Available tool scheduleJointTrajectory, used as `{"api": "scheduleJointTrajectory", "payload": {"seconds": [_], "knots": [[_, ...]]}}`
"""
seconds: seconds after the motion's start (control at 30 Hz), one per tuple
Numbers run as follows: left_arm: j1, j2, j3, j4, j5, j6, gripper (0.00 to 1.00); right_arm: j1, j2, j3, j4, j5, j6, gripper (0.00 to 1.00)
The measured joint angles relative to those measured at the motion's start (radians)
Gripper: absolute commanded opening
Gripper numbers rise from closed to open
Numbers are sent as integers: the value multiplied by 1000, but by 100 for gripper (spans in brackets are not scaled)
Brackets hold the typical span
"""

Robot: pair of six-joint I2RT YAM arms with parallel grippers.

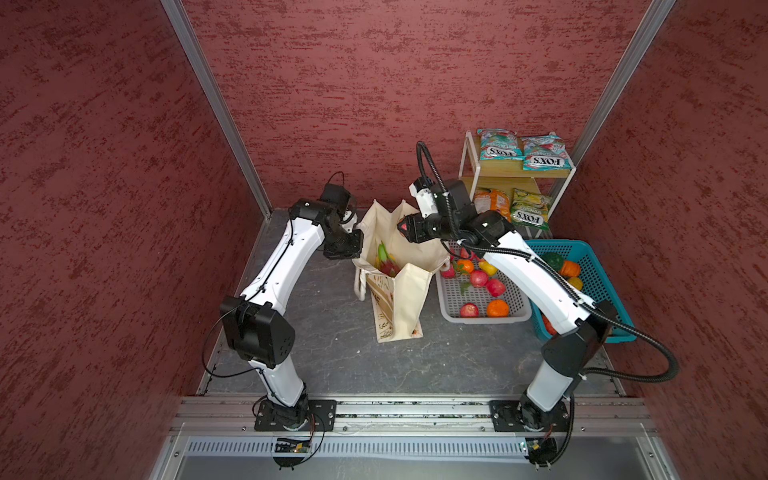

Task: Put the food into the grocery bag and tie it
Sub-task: 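Lift the red apple with the right gripper and carry it over the bag, then lower the apple into the bag and open the right gripper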

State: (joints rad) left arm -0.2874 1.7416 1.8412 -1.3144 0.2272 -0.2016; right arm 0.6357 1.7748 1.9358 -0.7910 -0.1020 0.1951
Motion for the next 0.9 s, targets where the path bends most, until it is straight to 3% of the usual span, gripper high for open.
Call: {"api": "scheduleJointTrajectory", "payload": {"seconds": [0.27,0.9], "knots": [[0,8,8,-2,0,1,0,2,89,85,-97,27,-53,56],[3,7,2,-1,-2,1,0,9,167,87,-187,55,-100,57]]}}
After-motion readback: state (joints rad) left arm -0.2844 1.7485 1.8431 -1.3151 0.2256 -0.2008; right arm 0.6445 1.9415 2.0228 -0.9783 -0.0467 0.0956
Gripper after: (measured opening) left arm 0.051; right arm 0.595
